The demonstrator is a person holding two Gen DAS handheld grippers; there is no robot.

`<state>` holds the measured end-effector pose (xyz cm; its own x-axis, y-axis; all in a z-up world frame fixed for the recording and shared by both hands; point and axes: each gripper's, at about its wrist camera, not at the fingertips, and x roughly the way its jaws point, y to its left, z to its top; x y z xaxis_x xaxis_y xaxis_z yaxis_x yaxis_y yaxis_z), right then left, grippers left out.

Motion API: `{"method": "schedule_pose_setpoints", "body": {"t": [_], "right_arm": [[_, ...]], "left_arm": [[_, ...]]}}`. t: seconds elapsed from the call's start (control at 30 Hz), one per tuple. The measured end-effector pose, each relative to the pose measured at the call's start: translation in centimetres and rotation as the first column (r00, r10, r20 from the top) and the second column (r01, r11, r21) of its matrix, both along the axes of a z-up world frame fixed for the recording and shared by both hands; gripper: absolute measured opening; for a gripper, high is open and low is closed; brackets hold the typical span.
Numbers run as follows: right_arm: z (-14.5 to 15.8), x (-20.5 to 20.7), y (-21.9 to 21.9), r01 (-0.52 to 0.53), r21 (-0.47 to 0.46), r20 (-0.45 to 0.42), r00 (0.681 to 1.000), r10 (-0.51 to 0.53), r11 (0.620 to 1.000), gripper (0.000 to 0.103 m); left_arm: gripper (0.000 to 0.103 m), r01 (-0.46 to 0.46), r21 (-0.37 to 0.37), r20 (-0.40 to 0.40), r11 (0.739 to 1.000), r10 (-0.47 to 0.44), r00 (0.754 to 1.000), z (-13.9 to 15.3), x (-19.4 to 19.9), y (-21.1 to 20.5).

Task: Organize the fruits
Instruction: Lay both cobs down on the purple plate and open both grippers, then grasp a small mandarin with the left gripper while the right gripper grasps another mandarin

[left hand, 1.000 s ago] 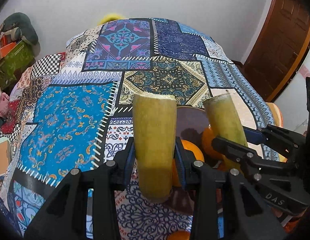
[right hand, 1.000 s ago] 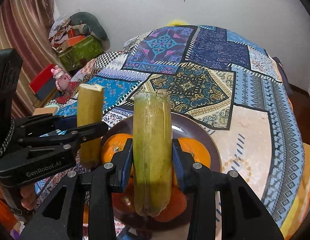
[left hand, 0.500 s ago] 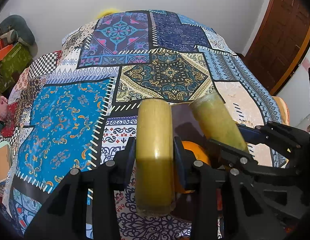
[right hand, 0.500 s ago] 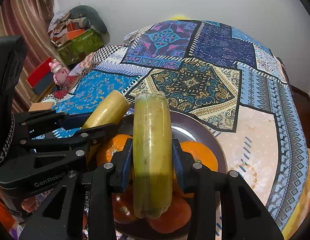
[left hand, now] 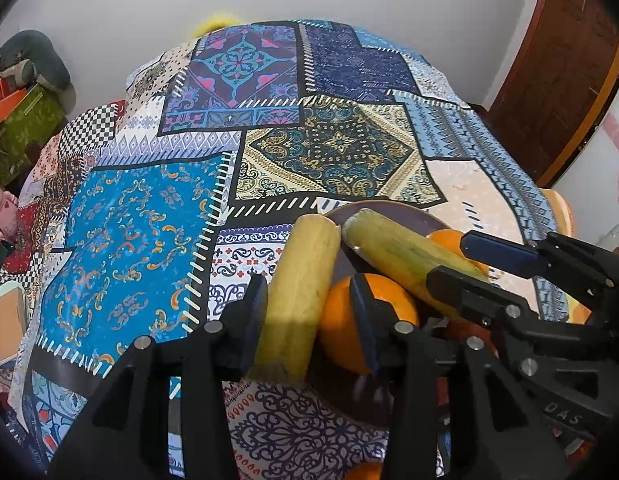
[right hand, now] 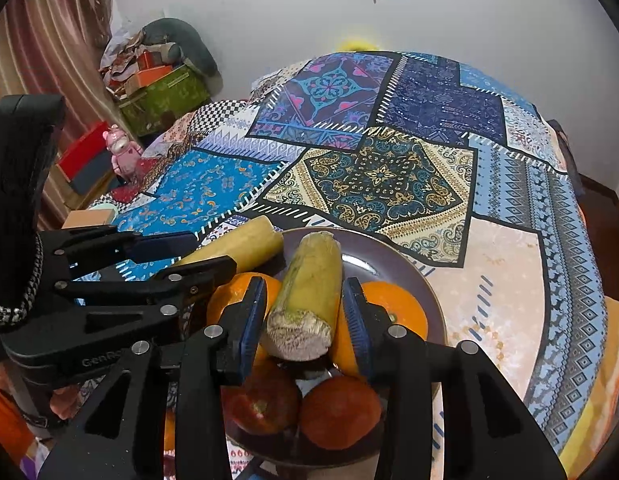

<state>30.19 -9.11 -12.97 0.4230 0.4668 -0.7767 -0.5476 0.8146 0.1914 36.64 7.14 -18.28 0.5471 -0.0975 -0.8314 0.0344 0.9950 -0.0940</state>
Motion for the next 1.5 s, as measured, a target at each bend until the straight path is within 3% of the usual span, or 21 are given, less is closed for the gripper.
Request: {"method": "schedule_pose_setpoints", "body": {"t": [0.17,0.5,0.7,1.13,1.5], "right_arm": [[1.0,-0.8,-1.0,0.018,0.012,0.011,1.0,-0.018,1.0,0.037],[4.3,-4.2,-5.3,0.075,0.044,0.073,0.994,-0.078,0.996,0.042],[5.2,-6.8,-8.8,0.108,0.026,0.102,0.989,-0.11,0.994,0.046],[1.4,-9.9,-15.3,0.194,-0.026,0.014,0.981,-0.193,0.981,0.048],[-2.9,-9.2,-16.0,0.183,-0.034,-0.082,0.979,-0.186,0.982,0.048]], "left_arm": [[0.046,0.015,0.035,0.044,0.999,-0.016,0.999,1.8,-2.0,-0.6],[0.055,0.012,0.029,0.127,0.999,-0.016,0.992,5.6,-7.9,-0.8],[0.061,0.0,0.04,0.138,0.999,-0.005,0.99,6.2,-11.3,-0.7],[0.061,-0.016,0.035,0.032,0.999,0.015,0.999,2.2,-14.7,-1.9],[0.057,0.001,0.029,-0.051,1.0,0.001,0.999,-1.5,-13.4,-3.1]]}}
